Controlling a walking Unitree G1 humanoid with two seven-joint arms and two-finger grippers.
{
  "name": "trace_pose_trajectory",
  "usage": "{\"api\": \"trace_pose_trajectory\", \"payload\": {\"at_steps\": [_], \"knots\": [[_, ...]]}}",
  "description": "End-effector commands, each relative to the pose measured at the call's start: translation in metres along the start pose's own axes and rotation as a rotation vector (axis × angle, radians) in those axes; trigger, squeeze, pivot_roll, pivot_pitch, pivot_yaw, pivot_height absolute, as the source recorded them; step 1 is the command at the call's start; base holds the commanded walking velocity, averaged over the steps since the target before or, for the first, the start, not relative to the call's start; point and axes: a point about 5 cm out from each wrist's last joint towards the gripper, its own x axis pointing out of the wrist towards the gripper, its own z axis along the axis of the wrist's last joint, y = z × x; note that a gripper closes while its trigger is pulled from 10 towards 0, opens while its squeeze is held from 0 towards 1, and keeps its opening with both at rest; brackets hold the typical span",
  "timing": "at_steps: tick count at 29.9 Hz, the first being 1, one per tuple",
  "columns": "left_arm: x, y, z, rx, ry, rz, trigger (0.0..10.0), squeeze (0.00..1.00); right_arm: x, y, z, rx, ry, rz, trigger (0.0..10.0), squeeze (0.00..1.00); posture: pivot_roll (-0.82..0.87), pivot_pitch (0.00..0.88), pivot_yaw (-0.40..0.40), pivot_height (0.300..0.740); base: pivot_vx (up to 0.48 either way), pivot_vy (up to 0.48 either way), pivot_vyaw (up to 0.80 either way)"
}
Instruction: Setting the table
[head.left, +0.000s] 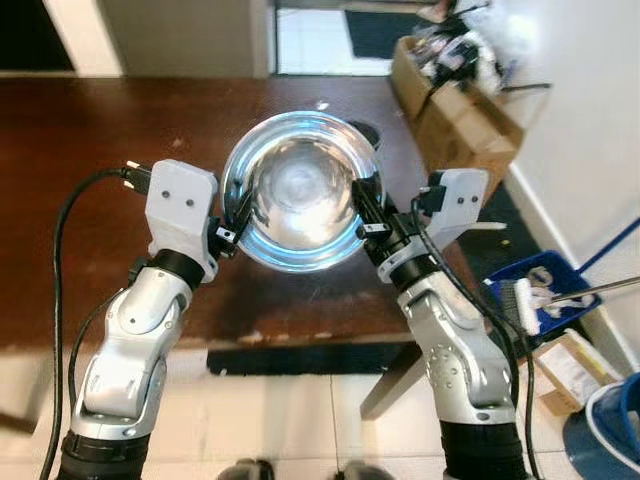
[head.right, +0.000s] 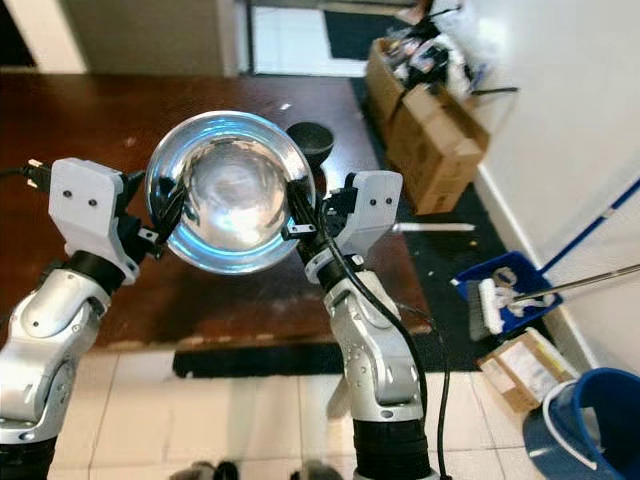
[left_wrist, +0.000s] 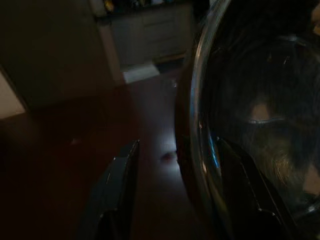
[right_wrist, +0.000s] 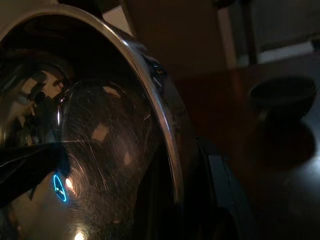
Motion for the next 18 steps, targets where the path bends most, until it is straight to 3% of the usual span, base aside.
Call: {"api": "trace_pose_trajectory", "payload": {"at_steps": [1,18], "knots": [[-0.0046,0.0111,-0.0180,0.007,0.094,0.064,10.0,0.00,-0.0024,-0.0021,0.0188,0.018,-0.101,0.000,10.0,0.00,-0.04,0.051,0.043,0.740,-0.319,0.000,0.00],[-0.0040,0.0115,-0.0191,0.005,0.097,0.064,10.0,0.00,-0.0029,-0.0021,0.0172,0.020,-0.095,-0.002,10.0,0.00,-0.04,0.053,0.042,0.740,-0.322,0.000,0.00]]}}
